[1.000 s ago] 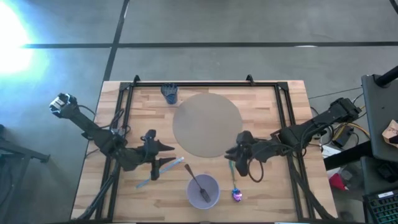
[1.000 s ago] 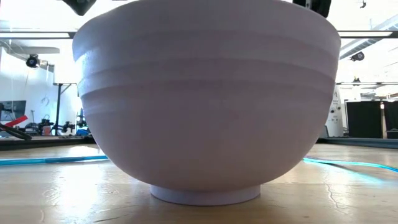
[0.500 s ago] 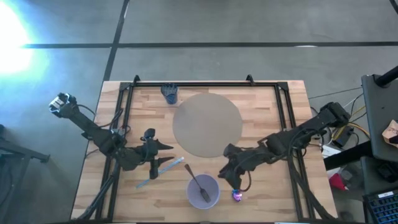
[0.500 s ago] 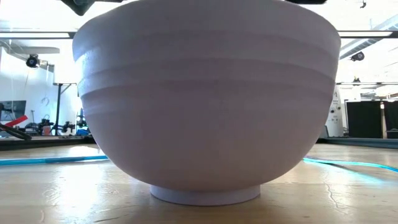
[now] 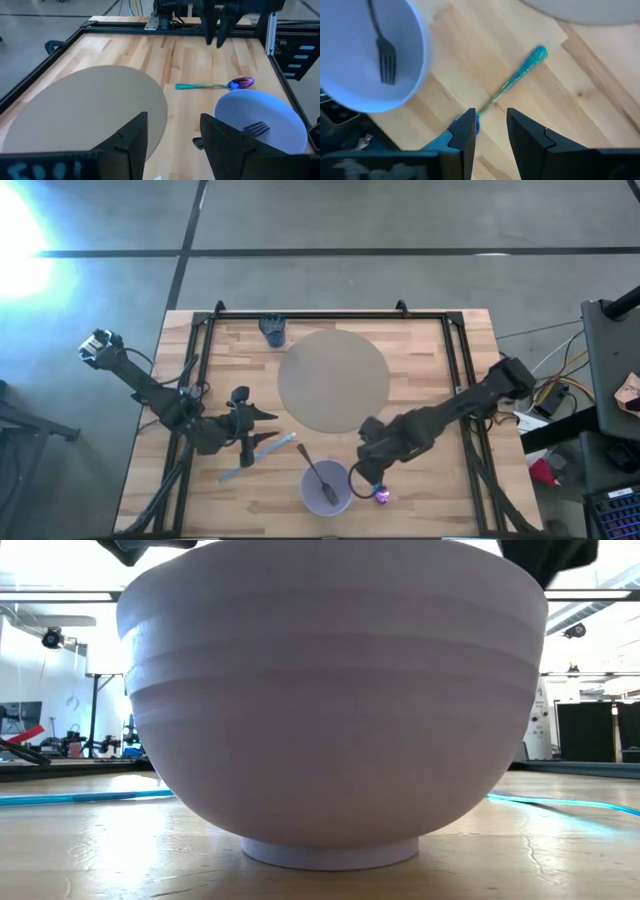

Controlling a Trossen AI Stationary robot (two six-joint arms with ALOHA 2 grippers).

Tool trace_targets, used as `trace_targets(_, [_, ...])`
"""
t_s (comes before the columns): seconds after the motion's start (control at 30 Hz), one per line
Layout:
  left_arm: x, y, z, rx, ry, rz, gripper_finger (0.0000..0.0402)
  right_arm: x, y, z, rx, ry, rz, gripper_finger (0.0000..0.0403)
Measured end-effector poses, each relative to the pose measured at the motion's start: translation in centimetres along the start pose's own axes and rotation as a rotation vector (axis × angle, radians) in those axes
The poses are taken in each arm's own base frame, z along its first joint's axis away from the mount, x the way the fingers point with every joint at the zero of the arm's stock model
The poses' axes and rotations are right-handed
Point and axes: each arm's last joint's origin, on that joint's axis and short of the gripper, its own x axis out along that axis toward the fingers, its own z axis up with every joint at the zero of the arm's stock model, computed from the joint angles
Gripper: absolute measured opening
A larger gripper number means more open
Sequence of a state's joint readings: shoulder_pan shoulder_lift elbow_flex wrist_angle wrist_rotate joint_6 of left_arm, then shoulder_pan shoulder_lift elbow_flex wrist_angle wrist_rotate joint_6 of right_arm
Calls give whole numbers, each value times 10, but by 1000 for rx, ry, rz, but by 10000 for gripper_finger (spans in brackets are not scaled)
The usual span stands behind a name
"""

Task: Pick & Place Utensil
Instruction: Put the blue spoon into the purple bowl

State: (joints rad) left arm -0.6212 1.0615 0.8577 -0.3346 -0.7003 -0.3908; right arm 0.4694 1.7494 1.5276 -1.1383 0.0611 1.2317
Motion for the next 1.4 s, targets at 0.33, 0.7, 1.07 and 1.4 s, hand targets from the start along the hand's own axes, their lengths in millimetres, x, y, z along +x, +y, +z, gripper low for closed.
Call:
trace_targets(0.33, [0, 2, -4, 47, 33, 13, 172, 46, 13, -8, 23, 89, -113, 107])
trace_targets(0.7, [0, 2, -5, 58, 44, 17, 172, 72, 18, -23, -35, 167, -185, 112])
trace_targets(1.07, [0, 2, -5, 57, 46, 18, 172, 64, -21, -37, 58, 184, -295, 130])
trace_targets(1.4, [0, 2, -5, 54, 44, 18, 172, 68, -8, -35, 195, 83, -53, 130])
